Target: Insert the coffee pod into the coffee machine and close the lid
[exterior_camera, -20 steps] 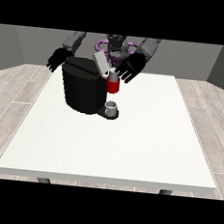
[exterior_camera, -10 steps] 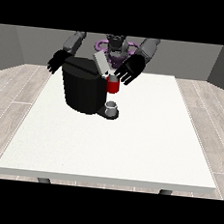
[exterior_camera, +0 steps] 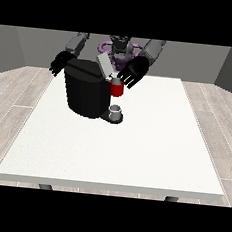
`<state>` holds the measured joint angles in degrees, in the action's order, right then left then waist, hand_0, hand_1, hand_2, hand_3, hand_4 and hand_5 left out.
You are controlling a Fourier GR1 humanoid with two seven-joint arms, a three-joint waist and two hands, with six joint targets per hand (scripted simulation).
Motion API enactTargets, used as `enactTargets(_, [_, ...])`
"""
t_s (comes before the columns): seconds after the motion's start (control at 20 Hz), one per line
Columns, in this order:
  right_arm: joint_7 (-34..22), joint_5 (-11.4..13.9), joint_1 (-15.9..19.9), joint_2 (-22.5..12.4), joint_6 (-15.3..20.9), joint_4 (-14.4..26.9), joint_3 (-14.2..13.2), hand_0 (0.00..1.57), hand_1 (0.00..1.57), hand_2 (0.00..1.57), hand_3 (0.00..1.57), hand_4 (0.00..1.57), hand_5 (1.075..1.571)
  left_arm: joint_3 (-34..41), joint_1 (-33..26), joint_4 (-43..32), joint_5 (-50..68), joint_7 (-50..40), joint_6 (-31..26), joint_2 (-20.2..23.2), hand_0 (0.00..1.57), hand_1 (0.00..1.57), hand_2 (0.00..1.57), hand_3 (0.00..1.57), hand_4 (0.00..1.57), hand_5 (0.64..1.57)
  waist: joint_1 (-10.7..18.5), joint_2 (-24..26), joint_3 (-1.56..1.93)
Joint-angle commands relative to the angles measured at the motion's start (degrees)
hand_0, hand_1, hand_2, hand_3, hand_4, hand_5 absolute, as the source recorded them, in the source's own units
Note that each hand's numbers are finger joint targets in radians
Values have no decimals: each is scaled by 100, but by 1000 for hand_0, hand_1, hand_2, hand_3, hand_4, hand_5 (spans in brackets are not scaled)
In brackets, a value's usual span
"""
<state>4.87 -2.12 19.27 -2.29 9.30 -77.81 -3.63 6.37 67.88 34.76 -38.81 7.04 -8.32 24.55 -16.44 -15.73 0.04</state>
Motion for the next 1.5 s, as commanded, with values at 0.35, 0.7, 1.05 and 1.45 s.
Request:
enactTargets(0.35, [-210,-5,118,-124,129,-85,-143,0,0,0,0,411,1571,-115,-399,42,-182,497,279,-67,1066,1066,1115,928,371,1571,210,5,-4])
enactTargets(0.7, [-132,135,-120,26,126,-13,100,0,0,0,0,348,1571,-342,-5,-106,-461,58,-348,122,0,0,0,0,0,1571,-41,119,-1])
enactTargets(1.05, [410,93,-163,-30,151,321,-140,0,0,0,0,416,1571,-355,-200,141,-467,303,-262,-38,0,0,0,0,0,1571,329,151,-1])
enactTargets(1.45, [-83,-163,-680,31,-76,-28,-12,0,0,0,0,387,1571,-266,-549,43,-447,336,-591,164,0,0,0,0,0,1571,290,896,-4])
